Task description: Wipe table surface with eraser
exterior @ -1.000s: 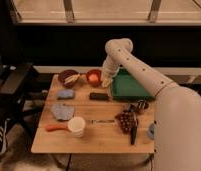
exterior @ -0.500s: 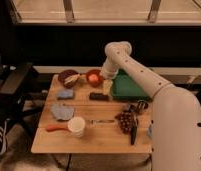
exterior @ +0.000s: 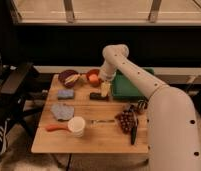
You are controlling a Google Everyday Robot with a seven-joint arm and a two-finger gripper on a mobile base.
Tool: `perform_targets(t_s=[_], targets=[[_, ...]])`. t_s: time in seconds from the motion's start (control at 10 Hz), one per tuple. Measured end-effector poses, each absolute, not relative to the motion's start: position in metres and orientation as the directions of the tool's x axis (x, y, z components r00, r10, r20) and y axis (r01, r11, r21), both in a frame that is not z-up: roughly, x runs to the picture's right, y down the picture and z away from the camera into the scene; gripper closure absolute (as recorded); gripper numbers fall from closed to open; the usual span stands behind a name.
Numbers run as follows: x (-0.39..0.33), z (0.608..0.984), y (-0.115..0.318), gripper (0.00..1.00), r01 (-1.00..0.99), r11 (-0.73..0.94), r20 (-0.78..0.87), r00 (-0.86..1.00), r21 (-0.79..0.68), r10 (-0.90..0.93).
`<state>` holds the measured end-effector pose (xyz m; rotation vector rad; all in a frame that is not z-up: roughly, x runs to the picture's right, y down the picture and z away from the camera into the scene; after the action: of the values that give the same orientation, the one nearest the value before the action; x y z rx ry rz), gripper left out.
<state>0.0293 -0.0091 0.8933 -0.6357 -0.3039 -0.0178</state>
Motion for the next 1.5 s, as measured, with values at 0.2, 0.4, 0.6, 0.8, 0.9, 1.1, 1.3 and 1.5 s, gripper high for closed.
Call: perform_targets(t_s=[0.2,0.4,0.6,0.8,0.9,1.1,1.3,1.5], targets=[[0.032,0.919,0.013,0.2,0.097,0.791,0.273,0.958,-0.604,0.092],[0.031,0.942,0.032,0.2,0.078,0.774,0.254,0.961,-0.629,0.109],[0.035,0.957,0.046,0.2,0.054,0.758,0.231,0.964,-0.651,0.13],[0.038,0.963,0.056,0.21,0.042,0.736,0.217,0.965,-0.676,0.144],[0.037,0.964,0.059,0.25,0.043,0.728,0.219,0.964,-0.684,0.148],[0.033,0.961,0.065,0.47,0.072,0.715,0.241,0.961,-0.695,0.138],[0.03,0.956,0.066,0.64,0.079,0.71,0.252,0.957,-0.7,0.141],[0.024,0.946,0.067,0.82,0.092,0.705,0.27,0.952,-0.703,0.145]])
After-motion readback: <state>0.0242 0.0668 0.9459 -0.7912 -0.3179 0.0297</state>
